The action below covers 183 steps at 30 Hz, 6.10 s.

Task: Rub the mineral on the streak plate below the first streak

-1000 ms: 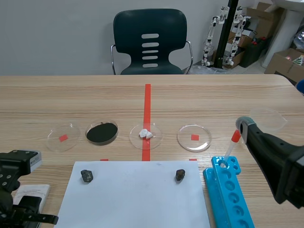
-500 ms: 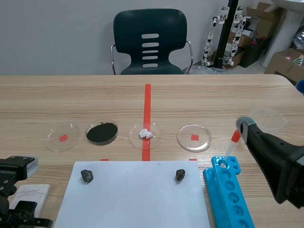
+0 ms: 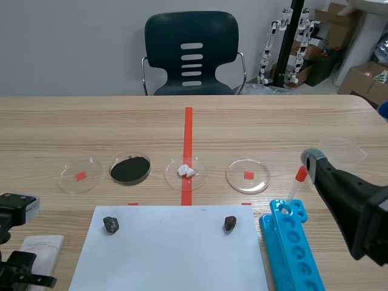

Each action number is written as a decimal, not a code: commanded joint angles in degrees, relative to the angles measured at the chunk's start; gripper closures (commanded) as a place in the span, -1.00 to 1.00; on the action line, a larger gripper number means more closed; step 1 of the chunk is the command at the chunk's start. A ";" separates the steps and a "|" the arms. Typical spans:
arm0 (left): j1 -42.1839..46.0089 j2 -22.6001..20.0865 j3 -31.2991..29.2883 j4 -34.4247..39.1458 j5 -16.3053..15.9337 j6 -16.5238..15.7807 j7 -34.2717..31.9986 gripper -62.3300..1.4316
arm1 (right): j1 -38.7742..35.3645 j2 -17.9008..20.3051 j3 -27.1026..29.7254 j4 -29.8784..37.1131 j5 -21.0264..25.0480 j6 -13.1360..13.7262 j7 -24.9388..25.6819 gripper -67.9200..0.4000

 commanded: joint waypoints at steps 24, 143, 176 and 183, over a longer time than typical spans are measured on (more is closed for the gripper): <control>-0.31 -0.42 0.07 0.44 -10.82 -1.79 -2.82 0.60 | 0.52 0.11 0.28 1.07 0.44 -0.26 0.83 -1.00; -2.05 -3.15 0.50 -4.90 -13.86 -2.64 -3.61 0.60 | 0.52 0.11 0.28 1.07 0.44 -0.26 0.83 -1.00; -2.03 -3.10 0.50 -4.90 -10.93 0.17 -2.19 0.60 | 0.52 0.11 0.28 1.07 0.44 -0.26 0.83 -1.00; -2.03 -3.10 0.50 -4.90 -16.81 -3.37 -4.57 0.60 | 0.52 0.11 0.28 1.07 0.44 -0.26 0.83 -1.00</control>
